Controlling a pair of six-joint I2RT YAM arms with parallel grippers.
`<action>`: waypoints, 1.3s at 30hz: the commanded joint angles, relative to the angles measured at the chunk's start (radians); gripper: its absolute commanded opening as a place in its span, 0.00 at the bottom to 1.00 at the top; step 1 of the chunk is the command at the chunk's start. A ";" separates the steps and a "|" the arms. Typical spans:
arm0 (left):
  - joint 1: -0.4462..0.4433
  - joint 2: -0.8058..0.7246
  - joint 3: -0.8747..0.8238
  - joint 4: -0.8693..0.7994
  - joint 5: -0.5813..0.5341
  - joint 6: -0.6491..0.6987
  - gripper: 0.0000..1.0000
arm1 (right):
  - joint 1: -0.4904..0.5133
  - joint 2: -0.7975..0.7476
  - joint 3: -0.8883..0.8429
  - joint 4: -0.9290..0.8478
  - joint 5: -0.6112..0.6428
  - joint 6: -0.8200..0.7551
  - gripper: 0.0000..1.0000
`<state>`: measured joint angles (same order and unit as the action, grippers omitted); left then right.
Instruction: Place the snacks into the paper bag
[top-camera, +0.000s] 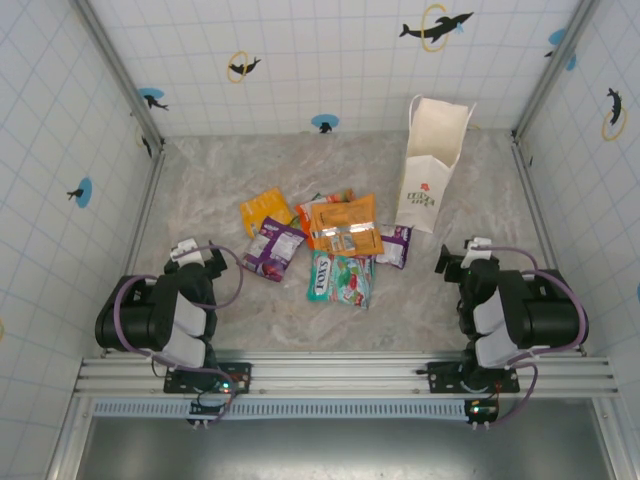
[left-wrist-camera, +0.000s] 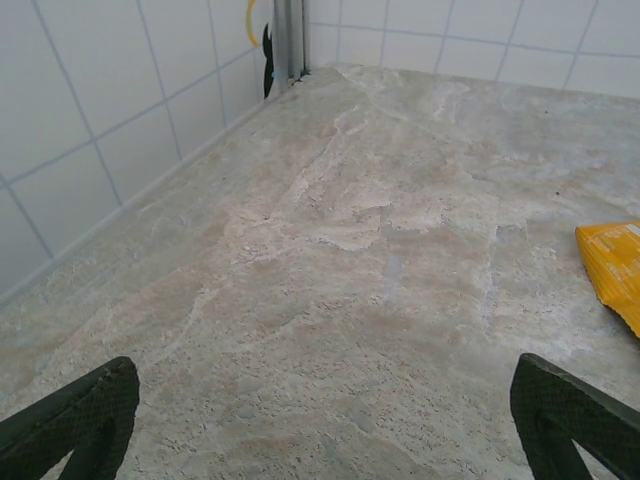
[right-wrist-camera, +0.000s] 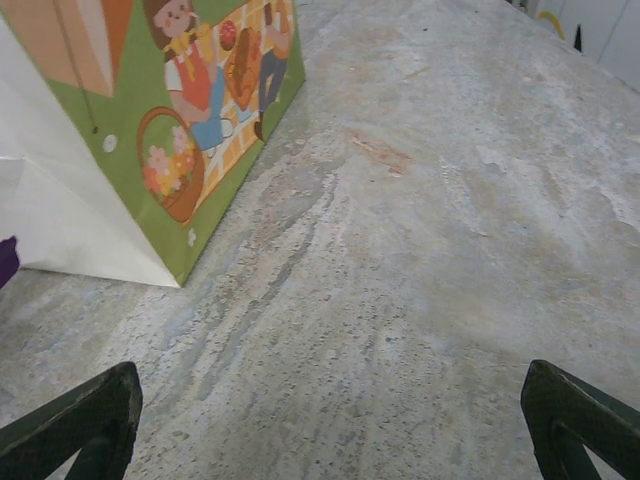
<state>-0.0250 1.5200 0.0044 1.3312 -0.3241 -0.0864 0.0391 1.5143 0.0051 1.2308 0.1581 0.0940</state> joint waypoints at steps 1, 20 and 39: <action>0.005 -0.054 0.002 -0.093 0.056 0.002 0.93 | -0.009 -0.058 -0.013 -0.014 0.069 0.033 1.00; -0.294 -0.151 0.948 -1.300 0.244 -0.088 0.86 | -0.205 -0.587 0.294 -0.930 -0.327 0.341 1.00; -0.534 0.154 1.514 -1.463 0.604 -0.221 0.83 | -0.212 -0.421 0.807 -1.133 -0.647 0.340 0.95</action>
<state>-0.5594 1.6577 1.4841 -0.1024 0.2344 -0.2893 -0.1715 1.0641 0.6926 0.1432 -0.4103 0.4511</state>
